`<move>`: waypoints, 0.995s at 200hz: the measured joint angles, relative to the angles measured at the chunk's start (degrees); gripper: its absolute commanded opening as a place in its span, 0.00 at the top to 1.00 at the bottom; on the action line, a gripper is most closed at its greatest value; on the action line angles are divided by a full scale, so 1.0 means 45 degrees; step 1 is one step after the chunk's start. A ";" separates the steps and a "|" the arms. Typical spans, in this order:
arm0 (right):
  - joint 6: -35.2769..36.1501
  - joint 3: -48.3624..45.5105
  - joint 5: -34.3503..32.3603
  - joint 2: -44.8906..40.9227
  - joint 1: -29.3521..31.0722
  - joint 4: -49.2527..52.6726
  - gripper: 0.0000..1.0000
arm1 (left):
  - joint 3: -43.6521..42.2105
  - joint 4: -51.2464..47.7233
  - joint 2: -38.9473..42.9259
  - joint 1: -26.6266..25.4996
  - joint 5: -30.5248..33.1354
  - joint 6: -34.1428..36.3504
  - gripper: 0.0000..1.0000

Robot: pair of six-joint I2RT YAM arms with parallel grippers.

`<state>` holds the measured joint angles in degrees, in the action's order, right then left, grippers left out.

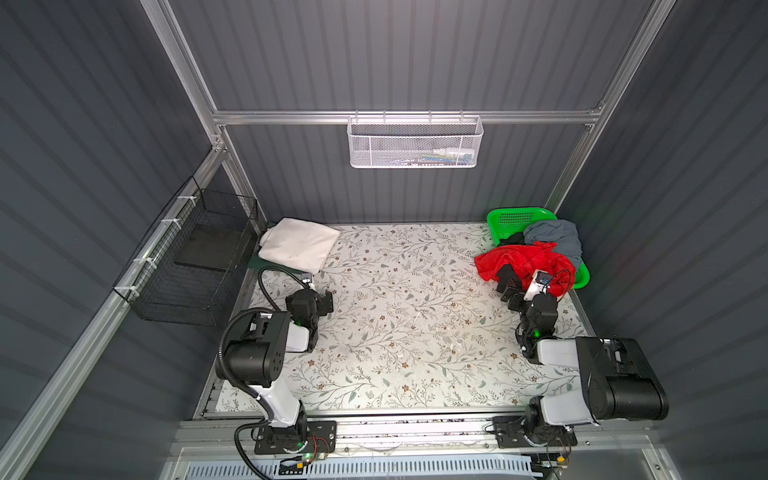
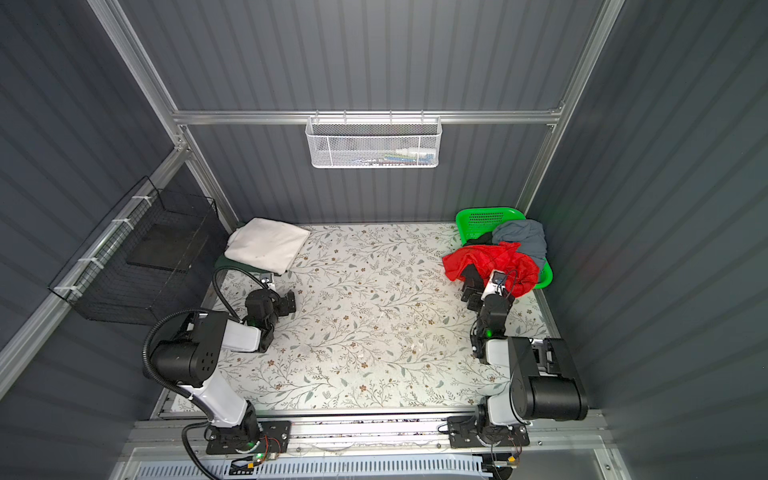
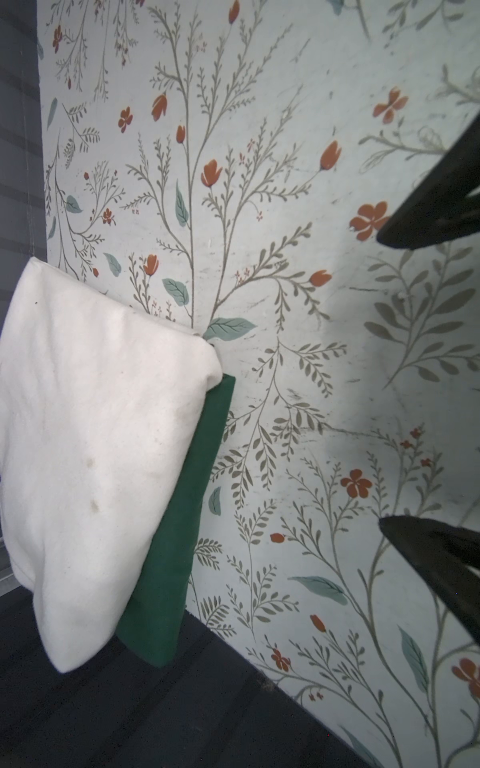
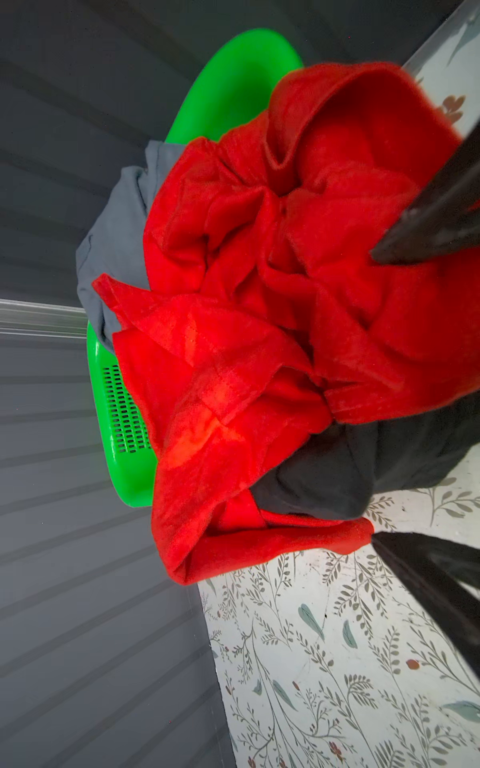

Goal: Fold and stack the t-shirts

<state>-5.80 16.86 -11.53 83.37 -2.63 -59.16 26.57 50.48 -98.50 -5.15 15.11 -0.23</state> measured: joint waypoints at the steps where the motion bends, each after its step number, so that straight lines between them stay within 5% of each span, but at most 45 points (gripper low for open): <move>1: 0.0000 0.0000 0.0000 0.0000 0.0000 0.0000 0.01 | 0.0000 0.0000 0.0000 0.0000 0.0000 0.0000 0.00; 199: 0.0117 0.0015 0.0520 0.0000 -0.0005 0.0107 0.01 | 0.0000 0.0053 0.0000 0.0000 0.0000 0.0000 0.00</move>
<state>-5.28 16.93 -9.19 83.37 -2.66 -58.67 26.57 50.72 -98.50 -5.15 15.11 -0.23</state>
